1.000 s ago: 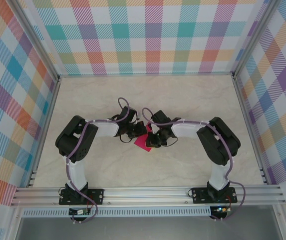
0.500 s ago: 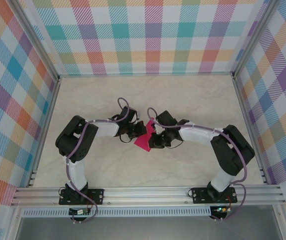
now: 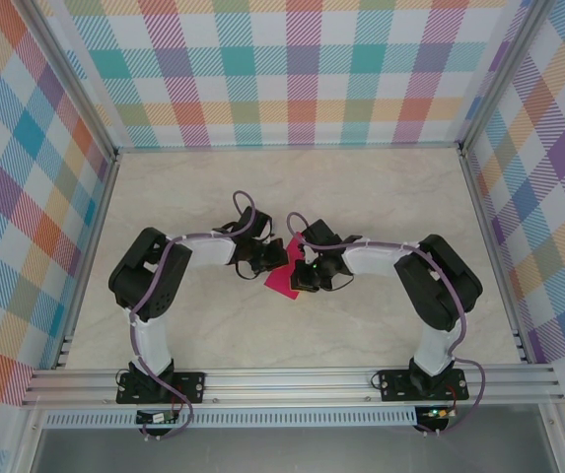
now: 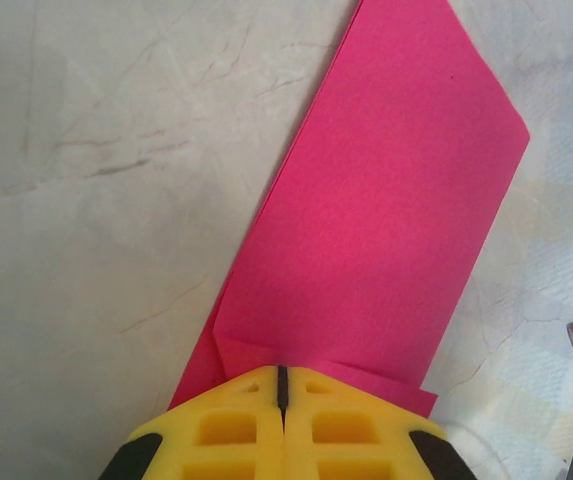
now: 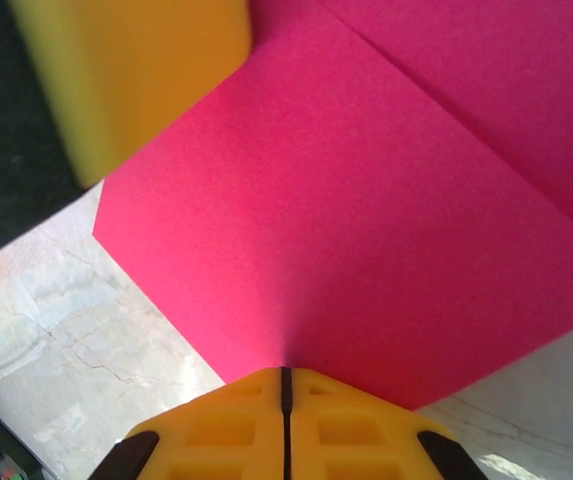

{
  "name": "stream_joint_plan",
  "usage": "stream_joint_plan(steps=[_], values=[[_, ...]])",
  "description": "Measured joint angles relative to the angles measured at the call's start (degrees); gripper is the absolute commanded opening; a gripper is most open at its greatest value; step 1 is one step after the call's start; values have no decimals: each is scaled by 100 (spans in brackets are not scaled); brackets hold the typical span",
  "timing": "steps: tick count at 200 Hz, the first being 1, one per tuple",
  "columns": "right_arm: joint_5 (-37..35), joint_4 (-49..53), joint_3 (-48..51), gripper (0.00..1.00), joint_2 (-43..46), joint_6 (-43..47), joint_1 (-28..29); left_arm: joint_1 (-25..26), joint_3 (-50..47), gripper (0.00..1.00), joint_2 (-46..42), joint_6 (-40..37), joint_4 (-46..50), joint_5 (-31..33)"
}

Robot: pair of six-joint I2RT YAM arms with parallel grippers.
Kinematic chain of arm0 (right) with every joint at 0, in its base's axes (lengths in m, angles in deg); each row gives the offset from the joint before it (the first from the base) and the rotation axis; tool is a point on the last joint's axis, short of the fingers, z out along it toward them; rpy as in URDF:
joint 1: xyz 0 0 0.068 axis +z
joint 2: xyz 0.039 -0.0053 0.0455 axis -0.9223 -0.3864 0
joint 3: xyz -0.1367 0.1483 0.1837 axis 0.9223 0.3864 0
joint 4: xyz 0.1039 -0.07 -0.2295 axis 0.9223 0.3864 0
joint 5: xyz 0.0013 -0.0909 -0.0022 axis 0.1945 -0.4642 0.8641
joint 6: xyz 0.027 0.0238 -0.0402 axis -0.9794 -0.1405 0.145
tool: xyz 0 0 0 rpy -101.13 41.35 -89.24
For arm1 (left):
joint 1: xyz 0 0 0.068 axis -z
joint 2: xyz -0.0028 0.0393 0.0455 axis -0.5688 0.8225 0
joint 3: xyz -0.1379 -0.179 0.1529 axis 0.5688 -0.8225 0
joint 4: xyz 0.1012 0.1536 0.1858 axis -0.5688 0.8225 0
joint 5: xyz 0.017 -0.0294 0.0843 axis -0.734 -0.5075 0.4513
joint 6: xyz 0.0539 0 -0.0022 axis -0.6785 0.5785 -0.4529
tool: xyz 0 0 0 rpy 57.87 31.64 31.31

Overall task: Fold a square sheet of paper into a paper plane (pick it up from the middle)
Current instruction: Fold the triangle a second time at the center of the table.

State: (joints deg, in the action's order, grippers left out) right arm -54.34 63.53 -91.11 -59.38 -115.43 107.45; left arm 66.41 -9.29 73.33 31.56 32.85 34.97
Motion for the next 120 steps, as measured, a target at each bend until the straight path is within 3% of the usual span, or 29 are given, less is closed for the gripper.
stream_joint_plan(steps=[56, 120], values=[[-96, 13, 9, 8, -2, 0, 0, 39, -483, 0, -476, 17, -247, -339], [-101, 39, 9, 7, -2, 2, 0, 269, -603, 0, -385, 55, -448, -503]])
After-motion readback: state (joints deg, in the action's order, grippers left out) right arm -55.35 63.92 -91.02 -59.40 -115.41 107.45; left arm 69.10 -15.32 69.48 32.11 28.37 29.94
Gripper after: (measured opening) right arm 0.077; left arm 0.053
